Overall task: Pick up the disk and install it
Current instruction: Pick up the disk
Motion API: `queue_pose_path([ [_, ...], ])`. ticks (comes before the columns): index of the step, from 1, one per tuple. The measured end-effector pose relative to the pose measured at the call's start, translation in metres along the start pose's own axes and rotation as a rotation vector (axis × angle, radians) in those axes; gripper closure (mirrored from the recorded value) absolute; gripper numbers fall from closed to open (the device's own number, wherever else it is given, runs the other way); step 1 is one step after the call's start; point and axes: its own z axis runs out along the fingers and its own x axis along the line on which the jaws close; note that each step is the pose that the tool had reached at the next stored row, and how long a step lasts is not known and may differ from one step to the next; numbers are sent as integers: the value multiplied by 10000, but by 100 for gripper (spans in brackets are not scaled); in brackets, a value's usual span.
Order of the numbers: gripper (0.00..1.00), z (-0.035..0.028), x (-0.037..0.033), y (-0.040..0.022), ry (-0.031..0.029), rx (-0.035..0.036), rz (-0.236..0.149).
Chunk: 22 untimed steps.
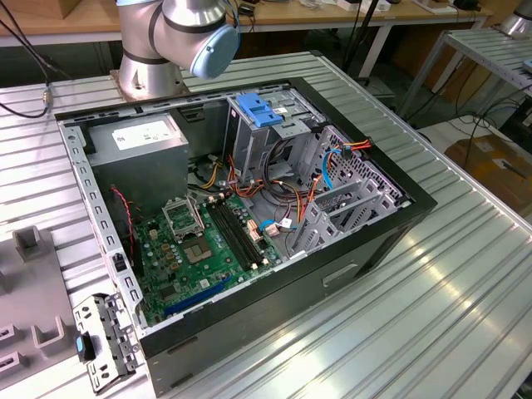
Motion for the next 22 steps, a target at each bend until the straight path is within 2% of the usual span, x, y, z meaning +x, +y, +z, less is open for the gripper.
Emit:
queue_pose_path([
  [5, 63, -134, 8, 1, 1, -3, 0],
  [16, 63, -366, 20, 3, 1, -10, 0],
  [22, 63, -543, 30, 5, 0, -20, -1],
])
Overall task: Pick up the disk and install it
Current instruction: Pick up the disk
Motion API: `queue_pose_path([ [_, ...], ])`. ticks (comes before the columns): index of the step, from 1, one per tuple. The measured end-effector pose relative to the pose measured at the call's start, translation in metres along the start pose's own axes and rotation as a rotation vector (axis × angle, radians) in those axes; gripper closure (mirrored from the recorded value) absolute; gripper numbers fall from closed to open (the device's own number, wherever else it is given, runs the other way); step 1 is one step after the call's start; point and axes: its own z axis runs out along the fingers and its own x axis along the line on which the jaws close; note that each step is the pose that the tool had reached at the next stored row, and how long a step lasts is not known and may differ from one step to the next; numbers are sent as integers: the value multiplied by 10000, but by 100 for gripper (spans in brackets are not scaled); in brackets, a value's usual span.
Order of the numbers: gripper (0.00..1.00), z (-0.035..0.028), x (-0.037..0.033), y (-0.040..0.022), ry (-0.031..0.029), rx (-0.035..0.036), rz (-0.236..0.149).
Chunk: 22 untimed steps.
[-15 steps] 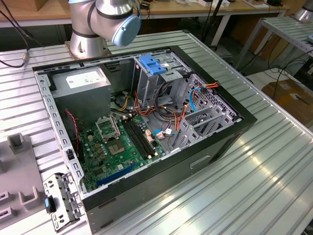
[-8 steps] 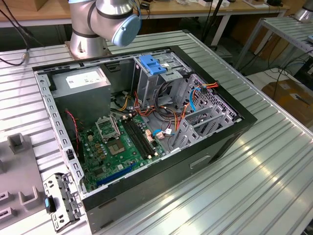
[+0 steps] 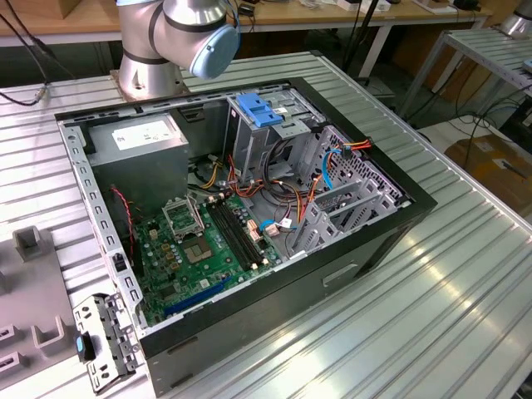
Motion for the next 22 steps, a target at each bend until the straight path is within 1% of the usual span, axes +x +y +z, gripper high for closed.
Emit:
queue_pose_path([
  [2, 63, -78, 5, 1, 1, -5, -1],
  [4, 63, -116, 7, 1, 1, -5, -1],
  [5, 63, -148, 8, 1, 1, -7, -1],
  [7, 63, -184, 11, 2, 1, -9, -1],
  [16, 63, -385, 22, 4, 1, -25, -2],
  [22, 63, -488, 27, 5, 2, -35, -2],
])
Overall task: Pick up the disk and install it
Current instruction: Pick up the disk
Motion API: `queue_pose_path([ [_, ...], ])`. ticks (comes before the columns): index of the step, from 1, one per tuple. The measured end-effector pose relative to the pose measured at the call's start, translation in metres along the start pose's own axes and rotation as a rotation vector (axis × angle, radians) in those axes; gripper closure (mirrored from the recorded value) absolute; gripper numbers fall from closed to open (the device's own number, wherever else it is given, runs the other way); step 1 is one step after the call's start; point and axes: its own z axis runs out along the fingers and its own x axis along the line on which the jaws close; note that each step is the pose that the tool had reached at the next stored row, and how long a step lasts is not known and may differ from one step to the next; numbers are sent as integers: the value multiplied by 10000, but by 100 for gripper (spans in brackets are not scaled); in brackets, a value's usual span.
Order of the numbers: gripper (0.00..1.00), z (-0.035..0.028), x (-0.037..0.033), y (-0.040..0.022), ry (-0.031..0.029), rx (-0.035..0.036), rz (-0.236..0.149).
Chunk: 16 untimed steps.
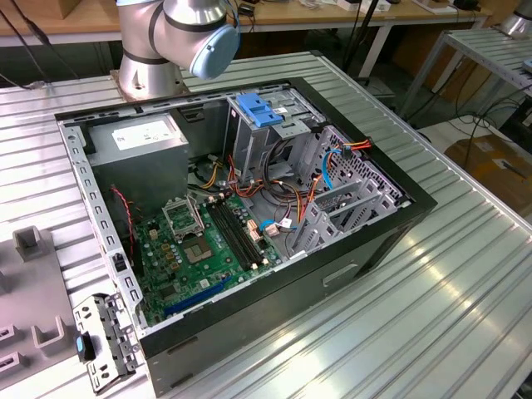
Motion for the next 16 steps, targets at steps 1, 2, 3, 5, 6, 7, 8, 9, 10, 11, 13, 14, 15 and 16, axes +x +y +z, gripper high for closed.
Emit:
queue_pose_path([
  [1, 63, -20, 1, 0, 0, -2, 0],
  [2, 63, -41, 2, 1, 0, -4, -1],
  [3, 63, -62, 4, 1, 0, -6, 0],
  [5, 63, -106, 6, 2, 1, -10, -1],
  [6, 63, -126, 7, 2, 1, -12, -1],
  [7, 63, -146, 8, 2, 1, -14, -1],
  [8, 63, -166, 9, 2, 1, -16, -1],
  [9, 63, -186, 10, 2, 1, -19, -1],
  [10, 63, -205, 11, 3, 1, -22, -1],
  [11, 63, -226, 13, 3, 2, -24, -2],
  [13, 63, -265, 15, 4, 1, -27, -2],
  [14, 63, -280, 16, 4, 2, -29, -2],
  [15, 63, -288, 16, 4, 1, -29, -2],
  [16, 63, -291, 17, 4, 2, -30, -2],
])
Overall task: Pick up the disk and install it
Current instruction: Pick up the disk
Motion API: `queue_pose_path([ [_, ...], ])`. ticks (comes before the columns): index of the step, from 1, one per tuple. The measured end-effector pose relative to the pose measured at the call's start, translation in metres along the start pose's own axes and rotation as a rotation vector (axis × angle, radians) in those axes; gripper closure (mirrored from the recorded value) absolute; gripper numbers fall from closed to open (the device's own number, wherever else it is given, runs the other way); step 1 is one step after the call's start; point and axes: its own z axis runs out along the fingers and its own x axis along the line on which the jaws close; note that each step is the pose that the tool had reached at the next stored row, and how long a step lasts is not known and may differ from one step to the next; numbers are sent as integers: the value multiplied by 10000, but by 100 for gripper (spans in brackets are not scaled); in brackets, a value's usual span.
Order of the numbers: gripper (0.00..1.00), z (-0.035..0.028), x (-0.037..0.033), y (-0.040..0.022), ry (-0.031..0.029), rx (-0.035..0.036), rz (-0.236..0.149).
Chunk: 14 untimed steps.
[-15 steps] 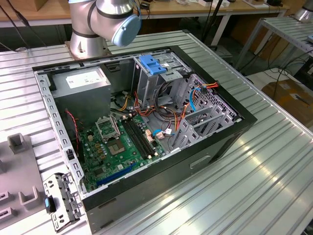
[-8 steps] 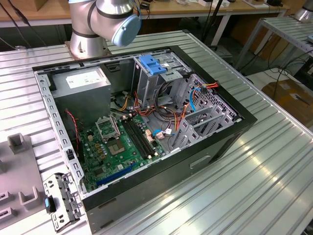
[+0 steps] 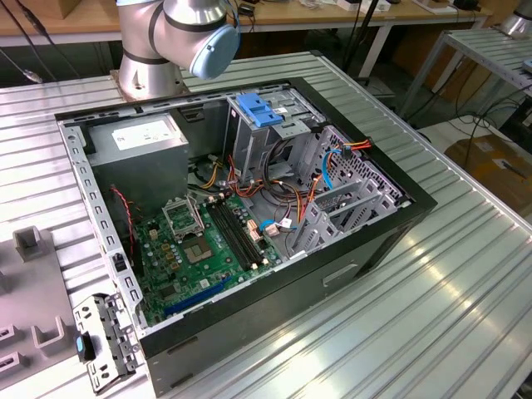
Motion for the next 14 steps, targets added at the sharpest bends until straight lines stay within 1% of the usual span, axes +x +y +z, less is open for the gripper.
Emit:
queue_pose_path([
  [8, 63, -1, 0, -6, -1, 1, -1],
  [14, 63, -3, -3, -70, 0, 0, 0],
])
